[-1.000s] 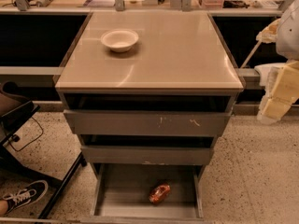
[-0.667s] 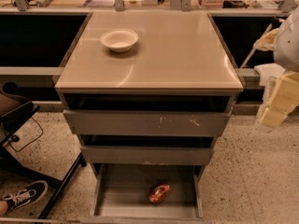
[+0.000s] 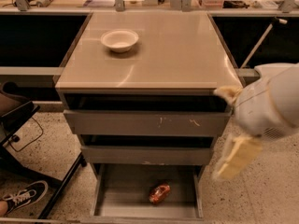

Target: Pick coke can from bottom drawer and place on counter

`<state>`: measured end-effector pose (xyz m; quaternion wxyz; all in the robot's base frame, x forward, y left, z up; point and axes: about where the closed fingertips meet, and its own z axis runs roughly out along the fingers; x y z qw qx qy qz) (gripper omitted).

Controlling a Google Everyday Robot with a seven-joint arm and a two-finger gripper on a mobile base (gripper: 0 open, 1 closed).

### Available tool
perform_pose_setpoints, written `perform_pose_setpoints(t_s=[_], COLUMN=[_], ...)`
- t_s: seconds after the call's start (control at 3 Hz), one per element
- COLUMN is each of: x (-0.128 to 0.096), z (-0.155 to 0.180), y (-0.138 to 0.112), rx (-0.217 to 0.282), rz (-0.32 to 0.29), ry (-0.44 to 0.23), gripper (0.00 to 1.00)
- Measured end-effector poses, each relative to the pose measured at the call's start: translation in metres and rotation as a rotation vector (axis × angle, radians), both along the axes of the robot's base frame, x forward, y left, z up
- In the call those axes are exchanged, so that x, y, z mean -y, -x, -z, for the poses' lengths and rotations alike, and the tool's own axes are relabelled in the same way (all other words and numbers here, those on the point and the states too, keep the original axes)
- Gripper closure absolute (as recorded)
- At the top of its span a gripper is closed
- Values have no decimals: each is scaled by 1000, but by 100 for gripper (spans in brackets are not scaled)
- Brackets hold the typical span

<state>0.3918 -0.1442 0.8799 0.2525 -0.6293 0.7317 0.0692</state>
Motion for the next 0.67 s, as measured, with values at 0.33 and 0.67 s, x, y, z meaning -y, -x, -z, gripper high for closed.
perform_pose_setpoints(t_s=[0.33,0.67], x=[-48,-84], z=[90,211], y=[9,26], rx=[-89,-258], rz=[-22,-12], ry=[-131,-174], gripper=[0,0])
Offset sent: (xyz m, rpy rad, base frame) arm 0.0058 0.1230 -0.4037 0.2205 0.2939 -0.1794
